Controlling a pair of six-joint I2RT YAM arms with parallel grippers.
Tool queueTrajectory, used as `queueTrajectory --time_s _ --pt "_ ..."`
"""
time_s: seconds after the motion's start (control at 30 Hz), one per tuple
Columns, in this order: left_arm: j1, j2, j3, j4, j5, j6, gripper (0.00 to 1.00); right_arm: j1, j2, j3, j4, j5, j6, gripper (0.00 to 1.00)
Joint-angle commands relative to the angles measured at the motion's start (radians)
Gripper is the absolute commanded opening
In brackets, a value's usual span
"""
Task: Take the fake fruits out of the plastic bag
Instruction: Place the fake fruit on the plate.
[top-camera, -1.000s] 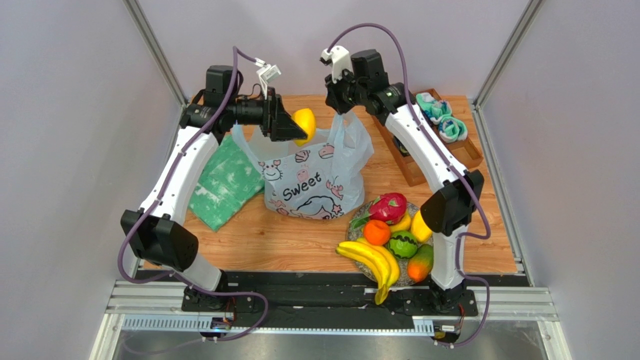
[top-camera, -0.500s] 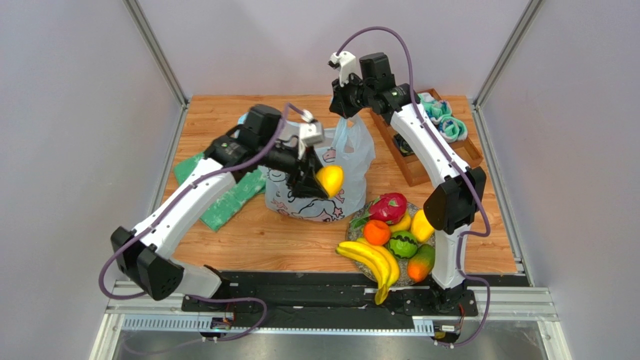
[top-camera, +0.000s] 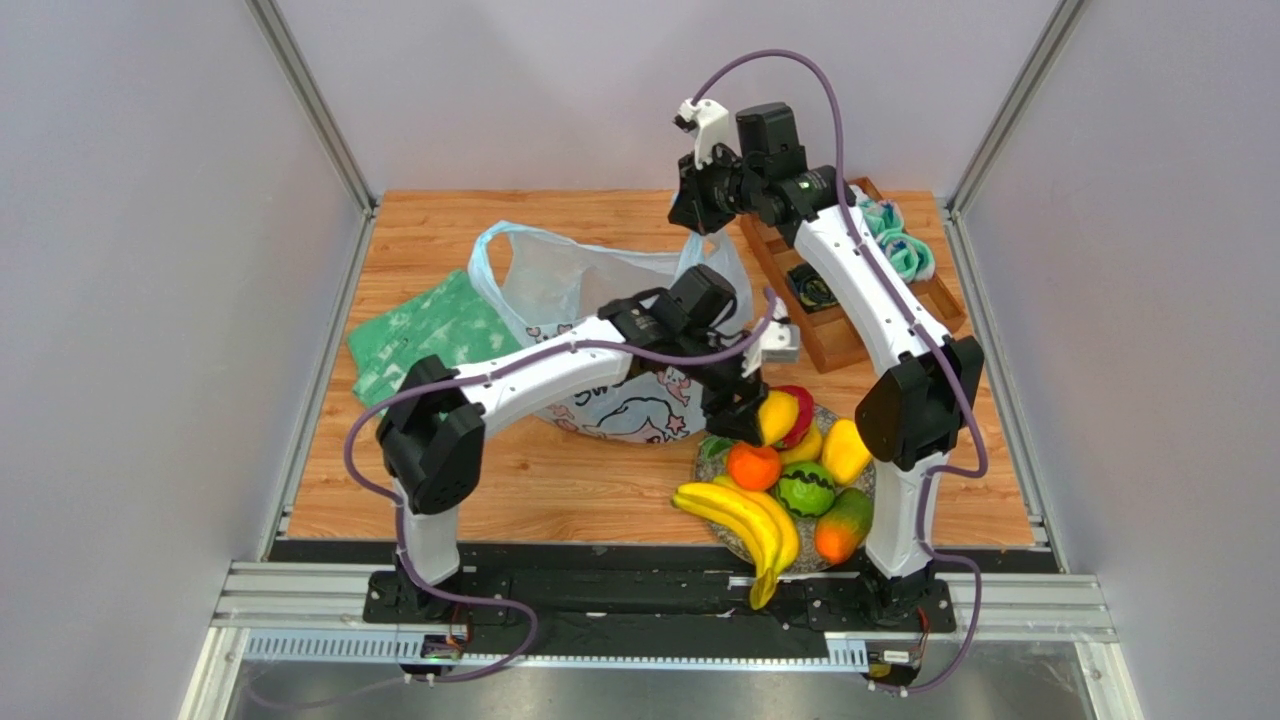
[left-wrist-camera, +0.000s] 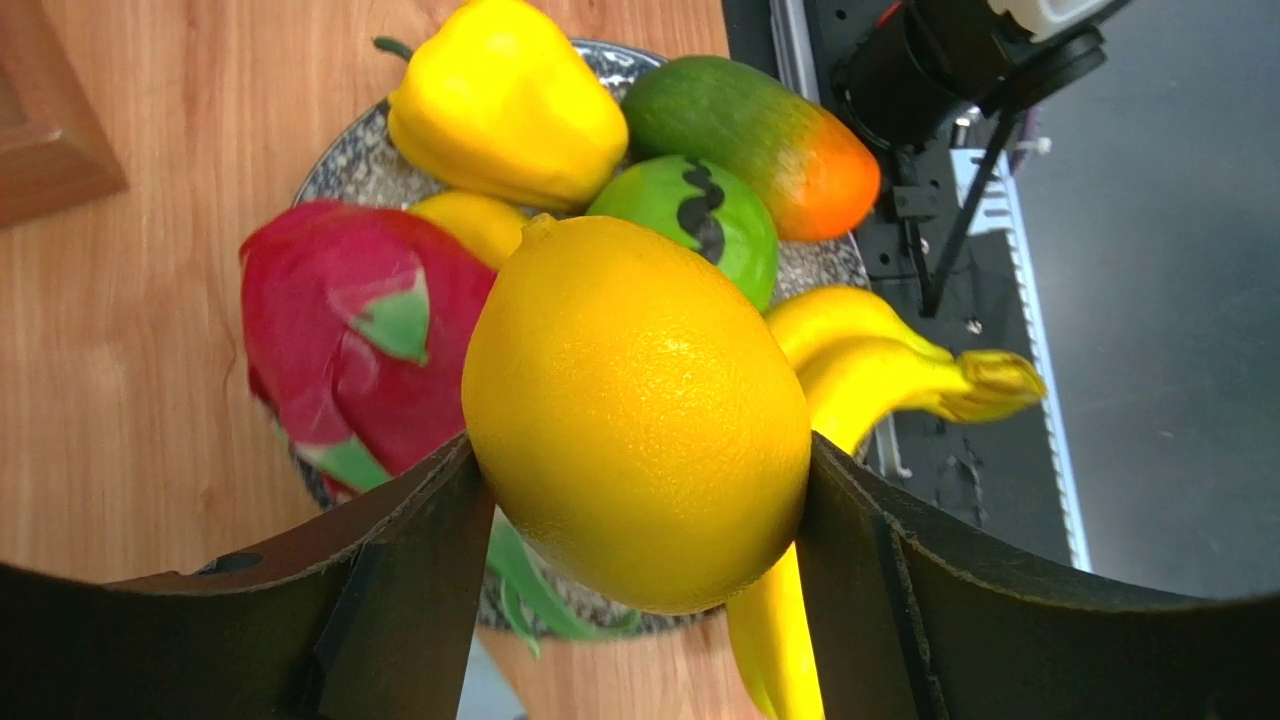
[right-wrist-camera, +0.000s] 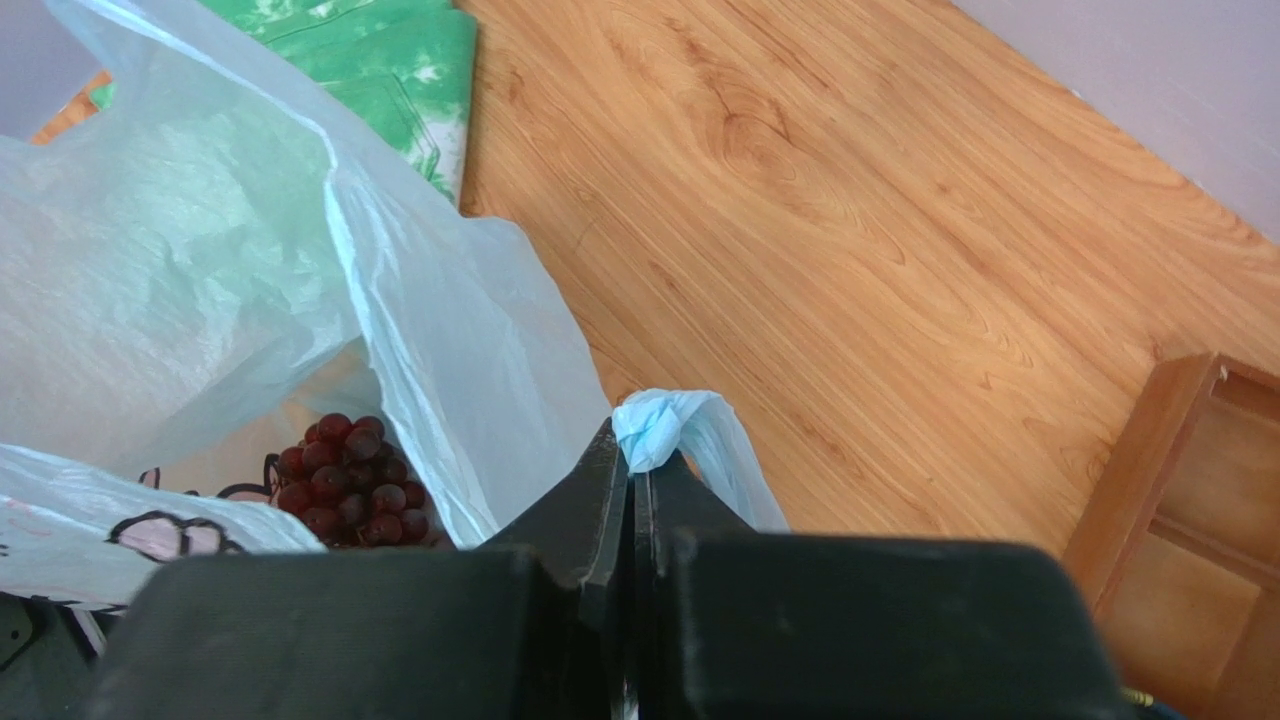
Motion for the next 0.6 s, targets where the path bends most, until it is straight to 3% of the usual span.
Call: queueTrajectory --time_s 0.0,0.13,0.4,0.57 --pt "-0.077 0.03 0.01 0.247 -0.103 -0.079 0.0 -0.04 -0.028 -0.012 0.027 -0.012 0.063 0.0" --pt "-0.111 0.076 0.029 0.376 -0.232 -0.176 0.0 -0.053 -0.024 -0.012 0.029 -0.026 0.069 0.0" --pt "-0.131 0.136 0.027 0.451 -0.291 -0.236 0.0 -0.056 -0.024 -0.022 0.029 -0.035 0.068 0.0" --pt "-0.142 0.151 0.007 0.445 -0.251 -0.27 0.14 -0.06 -0.025 -0.022 0.027 -0.042 0.068 0.0"
